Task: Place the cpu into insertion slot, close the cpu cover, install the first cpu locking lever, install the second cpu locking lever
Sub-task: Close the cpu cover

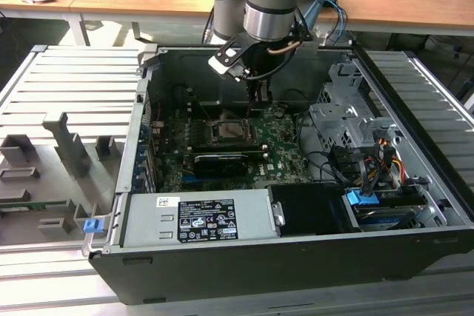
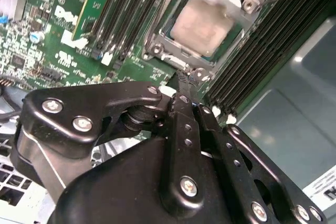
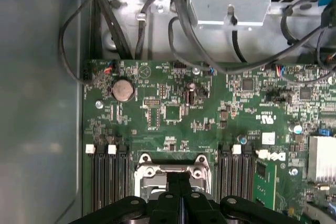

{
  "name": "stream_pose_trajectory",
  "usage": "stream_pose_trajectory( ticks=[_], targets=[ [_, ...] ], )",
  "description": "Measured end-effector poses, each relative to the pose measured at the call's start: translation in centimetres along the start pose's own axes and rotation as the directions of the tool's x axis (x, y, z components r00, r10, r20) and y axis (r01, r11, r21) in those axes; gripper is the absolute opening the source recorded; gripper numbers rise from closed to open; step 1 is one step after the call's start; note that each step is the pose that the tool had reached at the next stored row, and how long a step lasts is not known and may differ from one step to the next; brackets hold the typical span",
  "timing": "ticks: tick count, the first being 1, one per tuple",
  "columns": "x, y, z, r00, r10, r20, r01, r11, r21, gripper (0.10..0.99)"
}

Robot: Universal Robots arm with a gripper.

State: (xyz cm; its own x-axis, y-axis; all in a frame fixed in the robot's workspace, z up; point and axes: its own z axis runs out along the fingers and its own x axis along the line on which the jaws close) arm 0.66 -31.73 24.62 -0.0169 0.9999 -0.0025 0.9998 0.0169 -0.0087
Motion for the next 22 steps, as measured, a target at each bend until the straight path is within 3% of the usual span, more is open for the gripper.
stream_pose_trajectory(
  ticks=[5,12,14,22],
  targets=[
    [0.03,-1.51,0.07,1.0,0.0,-0.0002,0.0,1.0,0.0,0.106],
    [0.05,-2.53,1.13,1.0,0.0,0.0,0.0,1.0,0.0,0.106],
    [0.06,-3.56,1.29,1.0,-0.001,0.0,0.001,1.0,0.0,0.106],
    [0.08,-3.98,1.37,0.9999,-0.014,0.0,0.014,0.9999,0.0,0.106]
  ],
)
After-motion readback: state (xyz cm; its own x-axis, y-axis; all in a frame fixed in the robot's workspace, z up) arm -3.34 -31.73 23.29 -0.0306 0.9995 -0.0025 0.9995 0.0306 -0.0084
